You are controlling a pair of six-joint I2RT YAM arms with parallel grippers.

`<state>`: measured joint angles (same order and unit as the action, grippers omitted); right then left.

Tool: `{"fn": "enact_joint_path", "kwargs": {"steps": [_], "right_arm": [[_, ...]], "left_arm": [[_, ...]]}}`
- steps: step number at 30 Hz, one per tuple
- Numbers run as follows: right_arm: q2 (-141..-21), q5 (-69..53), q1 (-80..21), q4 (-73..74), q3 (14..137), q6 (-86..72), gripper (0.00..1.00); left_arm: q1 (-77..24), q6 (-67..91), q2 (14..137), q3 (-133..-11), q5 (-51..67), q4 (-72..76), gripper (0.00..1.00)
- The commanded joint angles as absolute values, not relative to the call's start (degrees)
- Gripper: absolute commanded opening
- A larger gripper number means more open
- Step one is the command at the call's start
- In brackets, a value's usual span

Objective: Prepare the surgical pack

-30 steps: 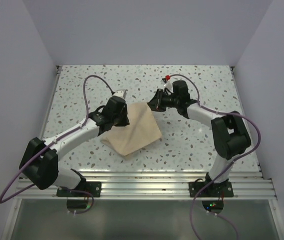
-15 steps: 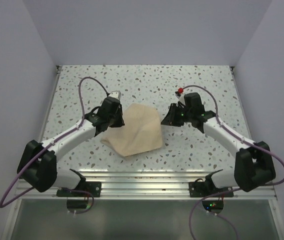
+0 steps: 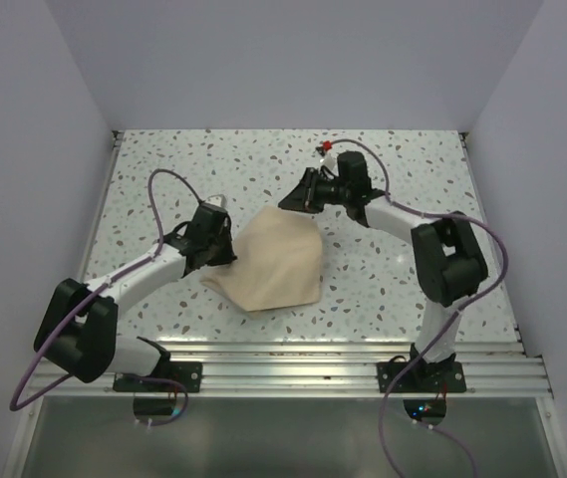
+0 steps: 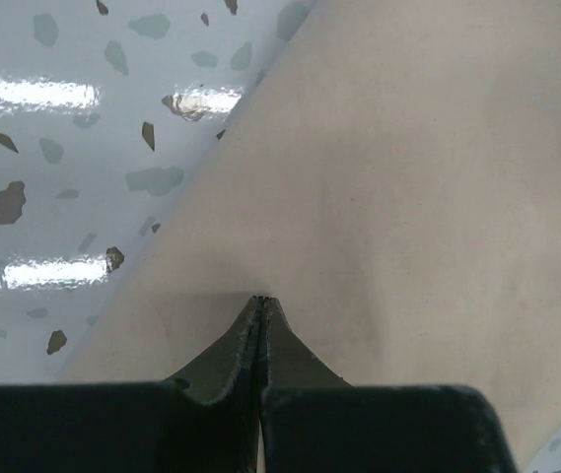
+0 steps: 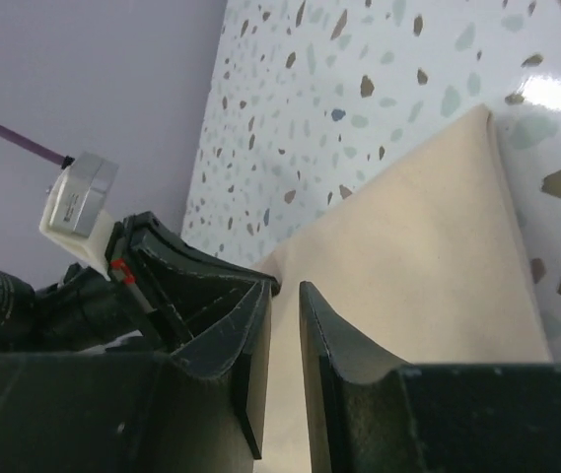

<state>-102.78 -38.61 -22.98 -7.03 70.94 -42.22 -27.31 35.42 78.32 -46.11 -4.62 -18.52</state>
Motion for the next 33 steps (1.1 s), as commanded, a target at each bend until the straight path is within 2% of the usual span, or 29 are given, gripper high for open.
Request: {"fn": "enact_joint_path", "kwargs": {"steps": [1,5,10,15,20,23,28,33], "right_arm": [[-110.21,-49.57,-24.08,-26.77,69.36,-57.46,0.22],[-112.23,-47.90,-24.17,-21.20,66.72,-52.92,0.20],[-108.20,-39.49,-23.29,-8.11,62.05,-40.54,0.19],[-103.28,-32.70,-22.94,3.39,63.54,-31.92,0.20],[-100.81,-37.16,-25.31,3.87,65.65,-33.22,0.20],[-101.68,-40.06,-27.68,0.28,65.66,-36.64,0.20],[-106.69,-44.21,-32.50,-4.75,65.92,-40.78,0.20],[-103.80,-41.49,-34.10,-2.30,60.22,-37.19,0.20]], "left_arm": [[-26.02,37.44,78.22,-43.77,-3.69,-15.73,0.00],[-25.75,38.76,77.44,-40.79,-2.64,-16.17,0.00],[-25.66,41.92,76.03,-39.46,-6.48,-20.82,0.00],[-25.66,39.65,68.22,-39.55,-8.00,-23.99,0.00],[-25.84,39.10,56.28,-36.75,1.65,-18.91,0.00],[-25.84,40.16,55.98,-31.65,7.90,-10.91,0.00],[-25.84,44.64,60.82,-28.40,1.26,-14.93,0.00],[-25.75,46.14,58.54,-25.58,-0.27,-17.66,0.00]]}}
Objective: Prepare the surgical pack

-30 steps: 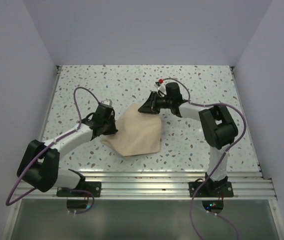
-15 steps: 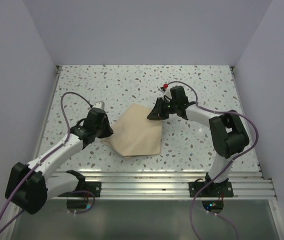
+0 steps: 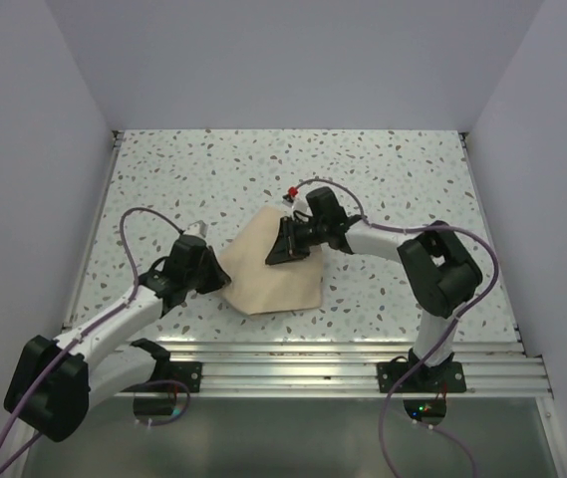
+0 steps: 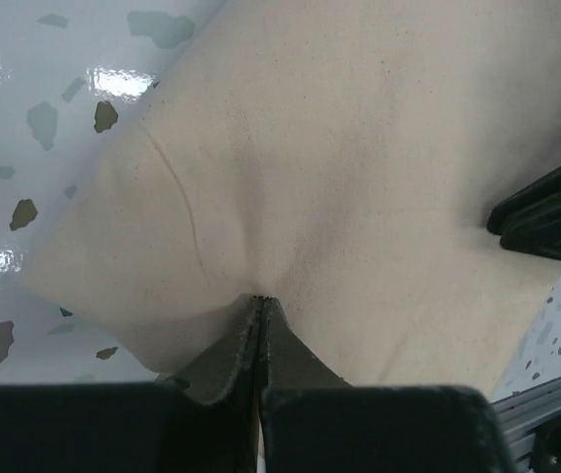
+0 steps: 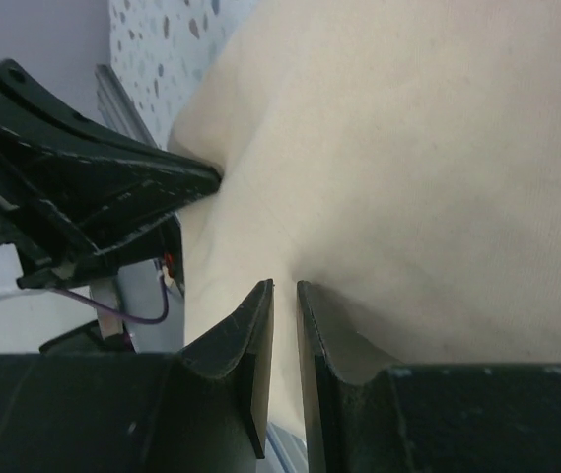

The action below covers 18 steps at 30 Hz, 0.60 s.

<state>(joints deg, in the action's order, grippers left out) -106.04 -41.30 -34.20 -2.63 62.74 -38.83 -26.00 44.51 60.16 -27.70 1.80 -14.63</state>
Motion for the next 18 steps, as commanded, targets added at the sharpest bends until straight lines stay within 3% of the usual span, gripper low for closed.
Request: {"fn": "enact_joint_path", "kwargs": {"steps": [1,5,10,11,12,14,16,18], "right_arm": [[-103.36,-40.79,-34.10,-0.55,59.68,-35.79,0.20],[-99.15,-38.06,-34.10,6.58,56.17,-29.98,0.20],[-95.71,-39.72,-35.06,5.36,57.30,-31.73,0.22],[-95.63,-39.64,-36.37,6.41,59.39,-31.29,0.27],[-95.97,-39.29,-37.08,7.20,60.55,-30.77,0.30],[-96.94,-38.41,-39.10,9.39,63.70,-29.71,0.34],[-98.17,-38.32,-40.07,9.32,64.86,-29.97,0.41],[-99.13,-37.88,-42.00,9.23,66.35,-30.23,0.58]], "left_arm": [[-25.84,46.49,56.97,-25.32,-0.26,-18.54,0.00],[-25.75,46.41,50.11,-26.53,-0.26,-24.68,0.00],[-25.75,45.96,46.05,-30.93,-4.64,-29.52,0.00],[-25.75,47.36,46.40,-31.63,-7.88,-31.71,0.00],[-25.75,48.42,47.36,-31.90,-9.30,-33.12,0.10],[-25.75,51.49,47.90,-31.03,-11.59,-34.19,0.16],[-25.75,54.30,47.64,-30.41,-12.83,-34.19,0.38],[-25.75,56.68,46.67,-30.06,-15.02,-34.54,0.54]]}}
